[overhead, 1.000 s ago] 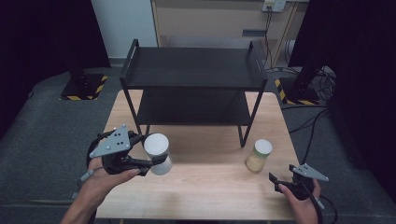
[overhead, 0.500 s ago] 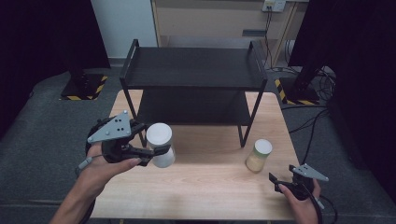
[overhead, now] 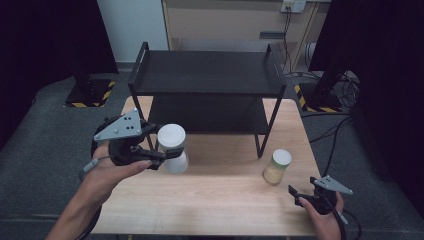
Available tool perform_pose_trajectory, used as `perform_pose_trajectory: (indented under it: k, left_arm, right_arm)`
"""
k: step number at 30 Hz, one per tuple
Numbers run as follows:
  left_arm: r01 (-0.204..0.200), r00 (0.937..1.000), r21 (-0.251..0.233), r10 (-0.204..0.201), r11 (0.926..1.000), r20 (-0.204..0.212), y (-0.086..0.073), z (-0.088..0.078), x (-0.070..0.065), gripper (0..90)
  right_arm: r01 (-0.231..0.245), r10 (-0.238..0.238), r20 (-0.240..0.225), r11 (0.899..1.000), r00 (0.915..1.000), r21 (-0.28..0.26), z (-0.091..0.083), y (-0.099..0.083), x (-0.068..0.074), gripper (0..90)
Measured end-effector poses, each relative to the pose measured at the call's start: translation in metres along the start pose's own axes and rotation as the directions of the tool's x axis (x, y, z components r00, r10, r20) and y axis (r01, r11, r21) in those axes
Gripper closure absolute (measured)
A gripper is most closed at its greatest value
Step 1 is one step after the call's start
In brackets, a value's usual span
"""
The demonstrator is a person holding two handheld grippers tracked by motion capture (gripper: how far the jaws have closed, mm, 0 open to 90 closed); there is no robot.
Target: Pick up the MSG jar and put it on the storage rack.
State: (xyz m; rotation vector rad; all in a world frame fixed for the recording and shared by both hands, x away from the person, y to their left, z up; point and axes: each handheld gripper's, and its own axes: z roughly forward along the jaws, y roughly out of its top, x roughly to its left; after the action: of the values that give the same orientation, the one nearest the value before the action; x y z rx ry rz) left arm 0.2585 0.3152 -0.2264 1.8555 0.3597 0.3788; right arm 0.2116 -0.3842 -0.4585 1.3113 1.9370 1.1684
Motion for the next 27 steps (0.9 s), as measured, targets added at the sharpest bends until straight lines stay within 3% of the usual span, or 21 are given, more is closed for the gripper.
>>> perform_pose_trajectory:
  k: [27]
  left_arm:
    - [0.002,0.9997,-0.034,-0.003,0.9994,-0.023,0.049,-0.007,0.016,32.9]
  right_arm:
    - [0.0,0.0,-0.009,1.0,1.0,-0.001,0.0,0.0,-0.001,6.1]
